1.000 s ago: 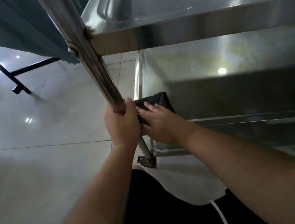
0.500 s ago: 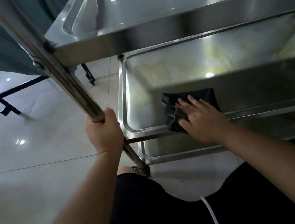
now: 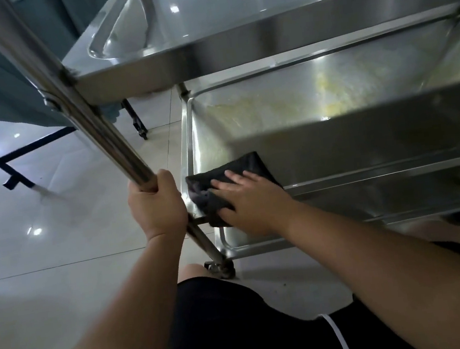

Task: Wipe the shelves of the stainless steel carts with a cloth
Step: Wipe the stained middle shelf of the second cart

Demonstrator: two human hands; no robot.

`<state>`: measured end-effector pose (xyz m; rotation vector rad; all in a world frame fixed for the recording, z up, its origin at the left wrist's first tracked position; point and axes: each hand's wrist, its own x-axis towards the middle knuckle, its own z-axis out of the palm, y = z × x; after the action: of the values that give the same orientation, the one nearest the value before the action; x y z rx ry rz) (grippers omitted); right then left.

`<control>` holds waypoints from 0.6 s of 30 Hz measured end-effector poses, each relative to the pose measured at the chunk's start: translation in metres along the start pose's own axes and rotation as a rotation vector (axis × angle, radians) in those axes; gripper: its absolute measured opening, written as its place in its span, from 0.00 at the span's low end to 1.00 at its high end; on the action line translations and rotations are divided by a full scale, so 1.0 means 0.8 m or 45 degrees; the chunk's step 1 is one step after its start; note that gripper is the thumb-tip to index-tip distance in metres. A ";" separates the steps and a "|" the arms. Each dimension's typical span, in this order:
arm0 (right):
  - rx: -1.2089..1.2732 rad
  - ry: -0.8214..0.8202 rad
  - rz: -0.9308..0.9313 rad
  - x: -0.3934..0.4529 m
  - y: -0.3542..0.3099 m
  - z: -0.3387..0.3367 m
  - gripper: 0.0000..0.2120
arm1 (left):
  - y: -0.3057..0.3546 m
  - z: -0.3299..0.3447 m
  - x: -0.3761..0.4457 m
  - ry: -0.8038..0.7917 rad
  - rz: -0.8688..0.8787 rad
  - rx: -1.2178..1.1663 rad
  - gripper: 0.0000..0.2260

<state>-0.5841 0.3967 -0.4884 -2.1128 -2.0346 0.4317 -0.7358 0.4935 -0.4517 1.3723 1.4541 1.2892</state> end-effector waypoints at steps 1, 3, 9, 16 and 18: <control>-0.018 0.015 0.033 -0.015 0.019 -0.004 0.32 | 0.000 0.000 0.000 -0.003 -0.002 0.009 0.16; -0.077 0.054 0.130 -0.049 0.068 -0.016 0.33 | 0.003 -0.002 0.000 -0.004 -0.012 0.026 0.18; -0.091 0.107 0.661 -0.163 0.242 -0.063 0.36 | 0.012 -0.004 -0.008 -0.004 -0.016 0.007 0.17; 0.043 0.130 1.164 -0.131 0.278 -0.077 0.37 | 0.013 -0.003 -0.010 0.021 0.003 0.028 0.17; 0.059 0.172 1.145 -0.079 0.236 -0.066 0.37 | 0.012 -0.002 -0.009 0.027 0.010 0.024 0.18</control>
<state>-0.3901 0.3281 -0.4942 -2.8227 -0.8893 0.4128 -0.7341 0.4851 -0.4426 1.3819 1.4798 1.3022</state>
